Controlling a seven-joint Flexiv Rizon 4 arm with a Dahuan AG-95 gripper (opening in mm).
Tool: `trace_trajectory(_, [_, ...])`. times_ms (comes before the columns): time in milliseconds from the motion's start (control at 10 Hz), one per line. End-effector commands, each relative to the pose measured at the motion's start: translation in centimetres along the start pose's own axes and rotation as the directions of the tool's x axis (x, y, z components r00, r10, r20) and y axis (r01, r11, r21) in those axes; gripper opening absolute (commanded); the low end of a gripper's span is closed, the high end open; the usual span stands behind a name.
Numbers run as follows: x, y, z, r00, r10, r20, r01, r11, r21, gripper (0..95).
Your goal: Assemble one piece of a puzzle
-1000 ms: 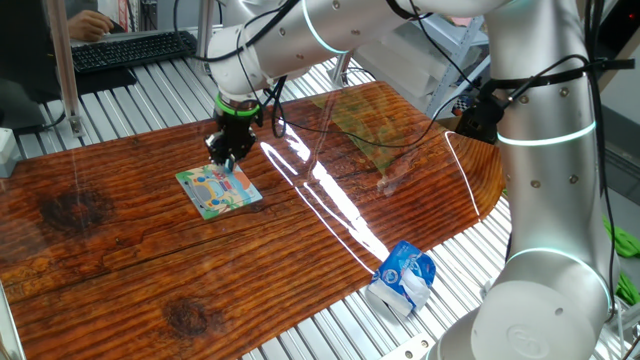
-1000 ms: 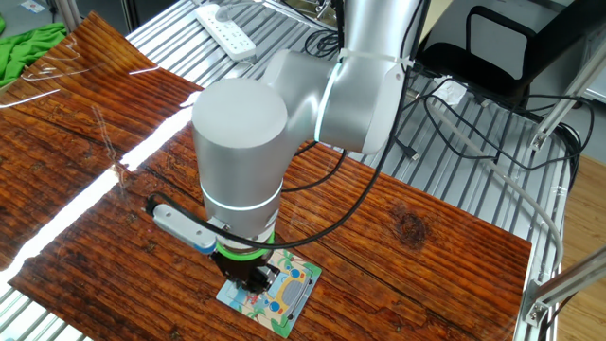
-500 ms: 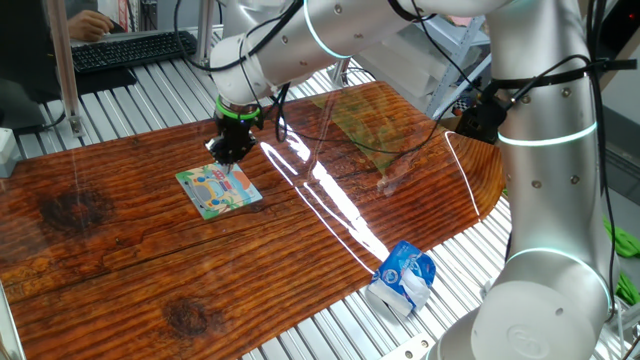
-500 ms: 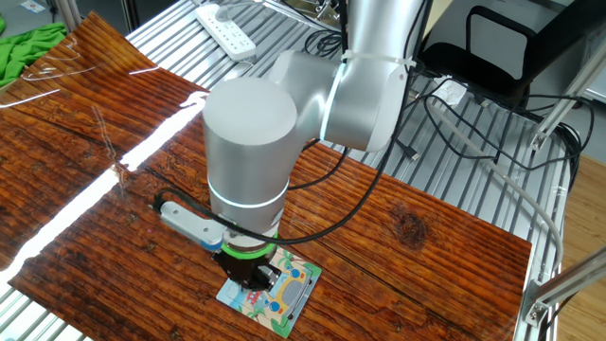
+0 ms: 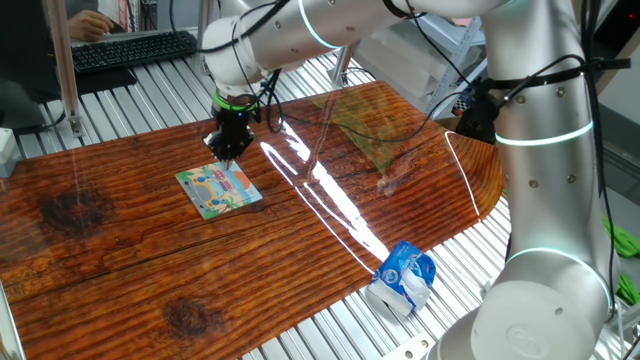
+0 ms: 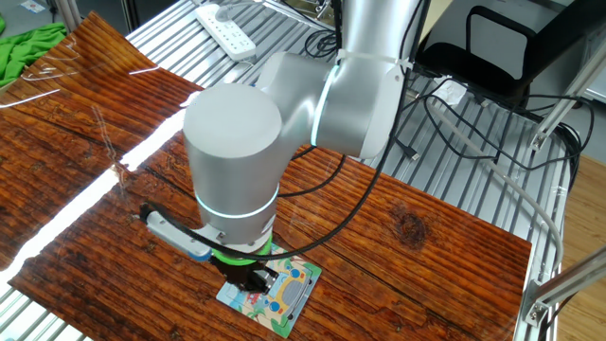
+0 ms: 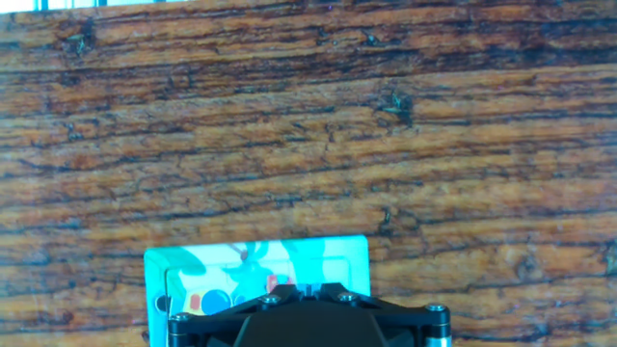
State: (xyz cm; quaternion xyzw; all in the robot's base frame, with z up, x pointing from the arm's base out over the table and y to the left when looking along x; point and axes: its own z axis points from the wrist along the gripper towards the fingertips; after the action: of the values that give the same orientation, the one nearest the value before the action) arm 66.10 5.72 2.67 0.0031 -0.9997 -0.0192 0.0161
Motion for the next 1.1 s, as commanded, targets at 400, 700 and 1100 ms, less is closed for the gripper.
trace_trajectory(400, [0.2,-1.9,-3.0,0.997,-0.037,-0.064,0.034,0.999,-0.040,0.0])
trace_trajectory(700, [0.4,-2.7,-4.2,0.995,-0.068,-0.079,0.067,0.998,-0.012,0.0])
trace_trajectory(1100, [0.8,-4.5,-4.6,0.991,-0.090,-0.098,0.092,0.996,0.018,0.0])
